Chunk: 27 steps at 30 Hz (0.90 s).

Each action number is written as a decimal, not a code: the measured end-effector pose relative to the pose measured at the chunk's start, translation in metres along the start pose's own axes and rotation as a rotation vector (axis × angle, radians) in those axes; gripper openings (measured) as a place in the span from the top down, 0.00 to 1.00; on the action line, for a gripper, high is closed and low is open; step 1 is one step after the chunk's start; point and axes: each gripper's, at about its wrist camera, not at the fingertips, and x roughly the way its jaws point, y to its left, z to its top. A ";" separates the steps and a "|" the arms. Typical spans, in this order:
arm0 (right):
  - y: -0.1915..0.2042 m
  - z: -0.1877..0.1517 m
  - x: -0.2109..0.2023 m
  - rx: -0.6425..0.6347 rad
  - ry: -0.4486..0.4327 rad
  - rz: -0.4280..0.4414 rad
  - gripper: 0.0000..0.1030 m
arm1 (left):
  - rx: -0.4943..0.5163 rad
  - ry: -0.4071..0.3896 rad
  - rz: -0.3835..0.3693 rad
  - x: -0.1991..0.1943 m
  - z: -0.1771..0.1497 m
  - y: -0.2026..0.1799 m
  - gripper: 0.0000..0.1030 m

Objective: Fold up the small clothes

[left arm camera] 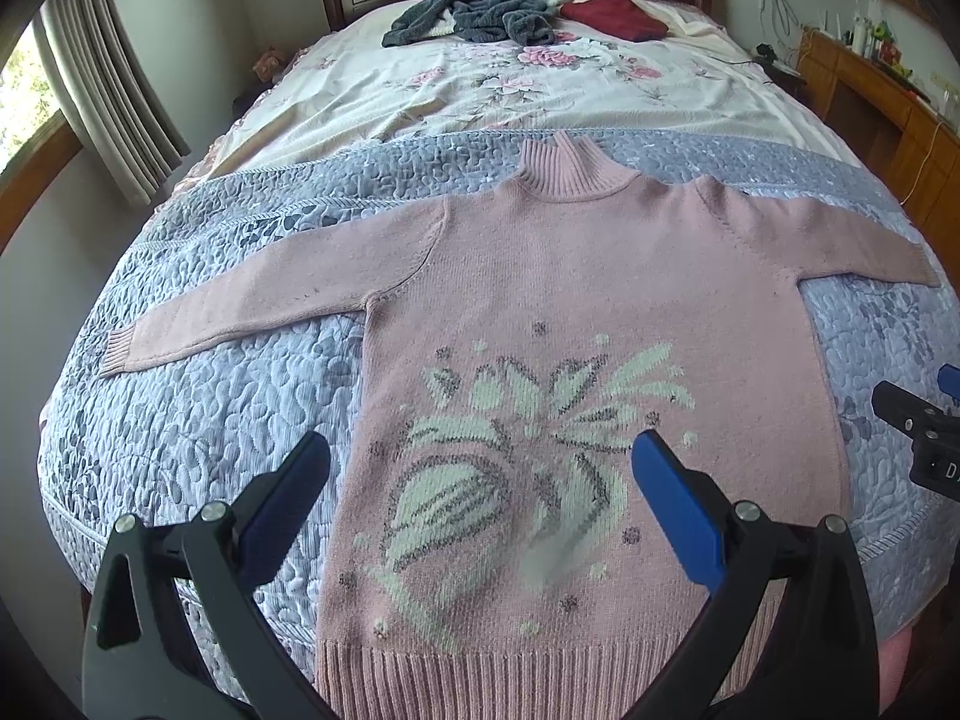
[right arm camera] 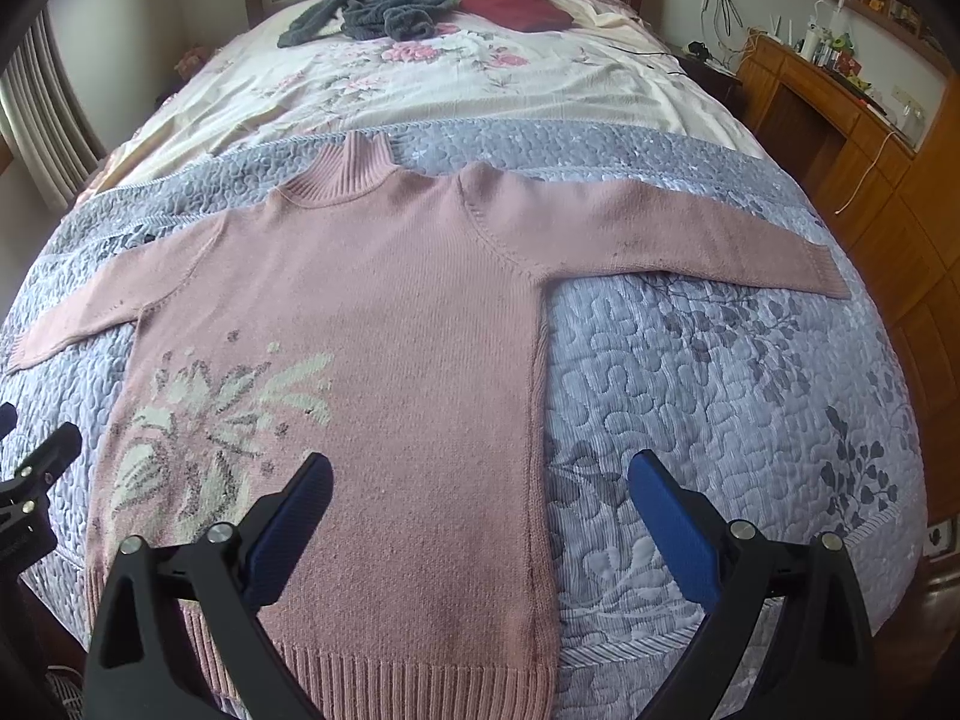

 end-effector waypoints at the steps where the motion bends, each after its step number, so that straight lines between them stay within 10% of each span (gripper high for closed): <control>1: 0.000 0.000 0.000 0.000 0.000 0.001 0.04 | 0.002 0.000 0.000 0.000 0.000 0.000 0.03; 27: -0.006 0.006 0.000 0.005 -0.008 -0.001 0.04 | 0.001 -0.002 0.016 -0.001 0.002 0.003 0.03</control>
